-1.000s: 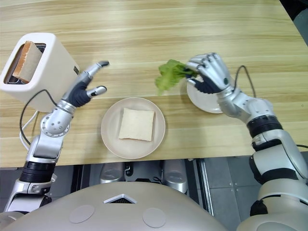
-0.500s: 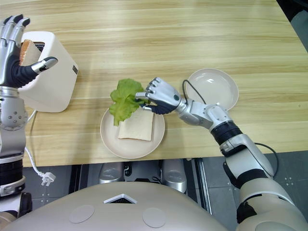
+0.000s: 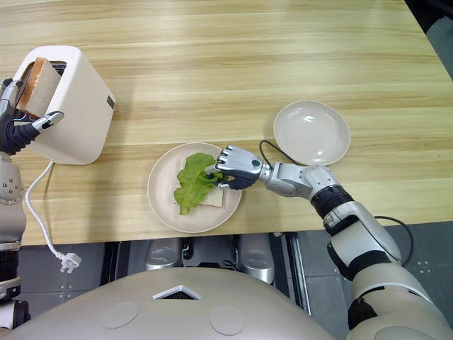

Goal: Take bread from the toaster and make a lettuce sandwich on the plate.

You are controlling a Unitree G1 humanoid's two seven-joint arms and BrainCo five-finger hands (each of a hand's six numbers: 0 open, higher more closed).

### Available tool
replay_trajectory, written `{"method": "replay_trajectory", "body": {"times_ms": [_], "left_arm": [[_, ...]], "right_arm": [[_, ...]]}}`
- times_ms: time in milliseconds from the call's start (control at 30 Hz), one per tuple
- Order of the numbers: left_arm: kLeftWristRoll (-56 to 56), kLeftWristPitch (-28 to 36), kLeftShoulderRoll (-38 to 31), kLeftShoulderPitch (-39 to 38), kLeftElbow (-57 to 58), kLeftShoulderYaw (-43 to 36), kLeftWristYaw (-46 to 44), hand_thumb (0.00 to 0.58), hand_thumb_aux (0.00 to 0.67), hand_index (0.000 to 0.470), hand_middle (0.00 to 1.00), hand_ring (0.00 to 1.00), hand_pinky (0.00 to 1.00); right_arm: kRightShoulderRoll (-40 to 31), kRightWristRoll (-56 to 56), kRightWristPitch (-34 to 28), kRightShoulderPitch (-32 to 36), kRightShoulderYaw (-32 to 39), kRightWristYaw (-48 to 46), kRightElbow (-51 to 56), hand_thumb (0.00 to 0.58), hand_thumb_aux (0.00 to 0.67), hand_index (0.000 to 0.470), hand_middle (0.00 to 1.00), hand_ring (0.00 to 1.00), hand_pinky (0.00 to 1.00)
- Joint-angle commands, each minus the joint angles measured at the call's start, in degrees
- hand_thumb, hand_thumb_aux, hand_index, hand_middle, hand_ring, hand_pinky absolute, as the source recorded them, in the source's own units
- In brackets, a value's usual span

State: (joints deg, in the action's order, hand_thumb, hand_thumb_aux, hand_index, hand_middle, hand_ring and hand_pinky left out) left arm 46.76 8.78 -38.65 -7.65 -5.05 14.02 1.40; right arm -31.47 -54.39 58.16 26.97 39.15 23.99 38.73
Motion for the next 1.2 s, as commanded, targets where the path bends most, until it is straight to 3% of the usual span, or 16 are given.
{"method": "replay_trajectory", "body": {"times_ms": [33, 67, 100, 200, 233, 267, 300, 333, 367, 767, 967, 1000, 1033, 1200], "left_arm": [[0.45, 1.62, 0.04, 0.89, 0.48, -1.88, -0.5, 0.027, 0.016, 0.011, 0.0, 0.0, 0.0], [0.57, 1.92, 0.19, 1.37, 0.23, -2.1, -0.08, 0.241, 0.158, 0.108, 0.0, 0.0, 0.0], [0.88, 2.45, 0.22, 2.0, 0.04, -2.08, 0.6, 0.42, 0.318, 0.218, 0.0, 0.0, 0.0], [0.98, 3.65, 0.11, 3.94, 0.2, -1.54, 2.4, 0.374, 0.271, 0.186, 0.0, 0.0, 0.0], [0.91, 3.78, 0.02, 4.33, 0.49, -1.71, 2.53, 0.385, 0.281, 0.193, 0.0, 0.0, 0.0], [0.65, 3.62, 0.04, 4.81, 0.98, -2.24, 2.55, 0.443, 0.344, 0.236, 0.0, 0.0, 0.0], [0.58, 3.55, 0.1, 5.28, 1.52, -2.82, 2.68, 0.443, 0.344, 0.236, 0.0, 0.0, 0.0], [0.43, 3.36, 0.19, 5.79, 2.15, -3.4, 2.79, 0.55, 0.518, 0.355, 0.0, 0.0, 0.0], [0.25, 3.09, 0.27, 6.26, 2.75, -4.01, 2.8, 0.58, 0.67, 0.46, 0.0, 0.0, 0.0], [-5.66, -0.75, 1.55, 10.98, 6.93, -6.15, 2.93, 0.58, 0.67, 0.46, 0.0, 0.0, 0.0], [-11.33, -3.1, 2.28, 11.19, 1.71, -2.89, 3.87, 0.58, 0.67, 0.46, 0.0, 0.0, 0.0], [-12.43, -3.28, 2.21, 11.36, 0.01, -1.44, 4.16, 0.58, 0.67, 0.46, 0.14, 0.14, 0.14], [-13.2, -3.41, 2.08, 11.6, -1.48, -0.19, 4.57, 0.58, 0.67, 0.46, 0.97, 0.97, 0.97], [-15.69, -5.14, 2.44, 12.72, -8.39, 4.08, 6.27, 0.58, 0.67, 0.46, 1.0, 1.0, 1.0]], "right_arm": [[-0.91, 1.66, -0.67, -0.34, -2.26, -1.52, -2.01, 0.0, 0.0, 0.0, 0.0, 0.0, 0.0], [-1.03, 1.92, -0.75, -0.41, -2.68, -1.67, -2.42, 0.0, 0.0, 0.0, 0.0, 0.0, 0.0], [-1.1, 2.13, -0.87, -0.57, -3.1, -1.79, -2.81, 0.0, 0.0, 0.0, 0.0, 0.0, 0.0], [-1.19, 2.53, -1.17, -1.34, -4.2, -1.81, -3.29, 0.0, 0.0, 0.0, 0.0, 0.0, 0.0], [-1.2, 2.26, -1.32, -1.6, -4.35, -1.63, -3.27, 0.0, 0.0, 0.0, 0.0, 0.0, 0.0], [-1.14, 2.14, -1.4, -1.96, -4.55, -1.47, -3.25, 0.0, 0.0, 0.0, 0.0, 0.0, 0.0], [-1.1, 1.99, -1.5, -2.26, -4.71, -1.38, -3.35, 0.0, 0.0, 0.0, 0.0, 0.0, 0.0], [-1.07, 1.89, -1.62, -2.53, -4.89, -1.34, -3.56, 0.0, 0.0, 0.0, 0.0, 0.0, 0.0], [-1.03, 1.88, -1.74, -2.79, -5.08, -1.31, -3.79, 0.0, 0.0, 0.0, 0.0, 0.0, 0.0], [-1.13, 0.4, -3.12, -4.35, -6.76, 2.08, -6.21, 0.0, 0.0, 0.0, 0.0, 0.0, 0.0], [-0.71, -0.42, -4.09, -4.11, -7.29, 4.56, -6.66, 0.0, 0.0, 0.0, 0.0, 0.0, 0.0], [-0.68, -0.33, -4.27, -3.97, -7.55, 5.1, -6.66, 0.0, 0.0, 0.0, 0.0, 0.0, 0.0], [-0.68, -0.35, -4.59, -3.9, -7.77, 5.63, -6.76, 0.0, 0.0, 0.0, 0.0, 0.0, 0.0], [-0.32, -0.73, -5.71, -3.68, -8.13, 7.73, -6.87, 0.0, 0.0, 0.0, 0.0, 0.0, 0.0]]}}
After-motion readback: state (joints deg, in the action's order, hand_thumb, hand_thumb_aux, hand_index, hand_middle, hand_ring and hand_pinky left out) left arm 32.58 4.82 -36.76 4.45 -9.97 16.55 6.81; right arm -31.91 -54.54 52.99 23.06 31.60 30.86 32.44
